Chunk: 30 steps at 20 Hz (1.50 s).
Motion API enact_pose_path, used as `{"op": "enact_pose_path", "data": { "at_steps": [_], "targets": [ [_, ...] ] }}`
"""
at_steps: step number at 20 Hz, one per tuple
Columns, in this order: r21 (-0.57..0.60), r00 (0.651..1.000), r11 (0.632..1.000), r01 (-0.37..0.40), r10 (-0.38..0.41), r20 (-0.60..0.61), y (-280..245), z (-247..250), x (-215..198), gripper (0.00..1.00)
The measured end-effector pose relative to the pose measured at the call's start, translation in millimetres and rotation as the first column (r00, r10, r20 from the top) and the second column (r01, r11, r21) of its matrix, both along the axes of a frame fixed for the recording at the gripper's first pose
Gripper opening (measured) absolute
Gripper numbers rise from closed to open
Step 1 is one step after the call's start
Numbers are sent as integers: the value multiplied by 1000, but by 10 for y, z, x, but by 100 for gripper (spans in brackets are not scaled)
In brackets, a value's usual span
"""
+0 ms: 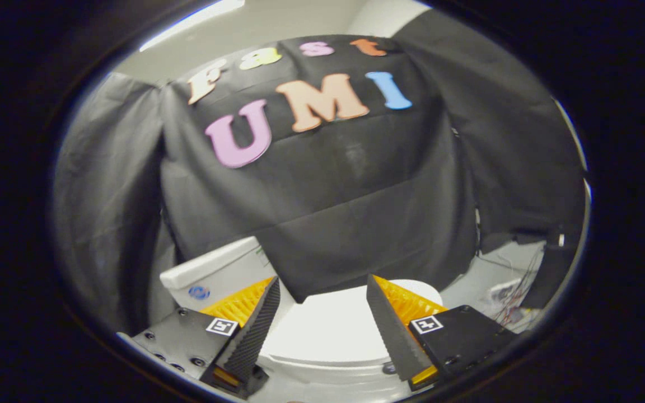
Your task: Open the toilet lid.
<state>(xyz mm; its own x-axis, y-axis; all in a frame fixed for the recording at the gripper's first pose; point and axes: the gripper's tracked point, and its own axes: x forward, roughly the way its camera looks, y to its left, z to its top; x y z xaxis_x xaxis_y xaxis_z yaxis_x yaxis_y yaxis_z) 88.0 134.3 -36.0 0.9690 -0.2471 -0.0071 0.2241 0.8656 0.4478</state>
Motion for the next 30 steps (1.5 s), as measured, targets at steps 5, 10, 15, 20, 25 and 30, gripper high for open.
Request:
{"op": "enact_pose_path", "data": {
  "at_steps": [5,10,15,20,25,30],
  "targets": [
    [287,970,943,167,-210,124,-175,-297,-130,95],
    [494,951,840,223,-298,77,-129,-997,-198,94],
    [629,946,732,262,-322,-19,-61,-1611,-173,85],
    [714,946,646,270,-317,-71,36,-2052,-137,83],
    [745,938,594,305,-323,-126,77,-2350,-121,83],
    [763,924,554,333,-351,-149,-76,-2485,-178,76]
  ]
}}
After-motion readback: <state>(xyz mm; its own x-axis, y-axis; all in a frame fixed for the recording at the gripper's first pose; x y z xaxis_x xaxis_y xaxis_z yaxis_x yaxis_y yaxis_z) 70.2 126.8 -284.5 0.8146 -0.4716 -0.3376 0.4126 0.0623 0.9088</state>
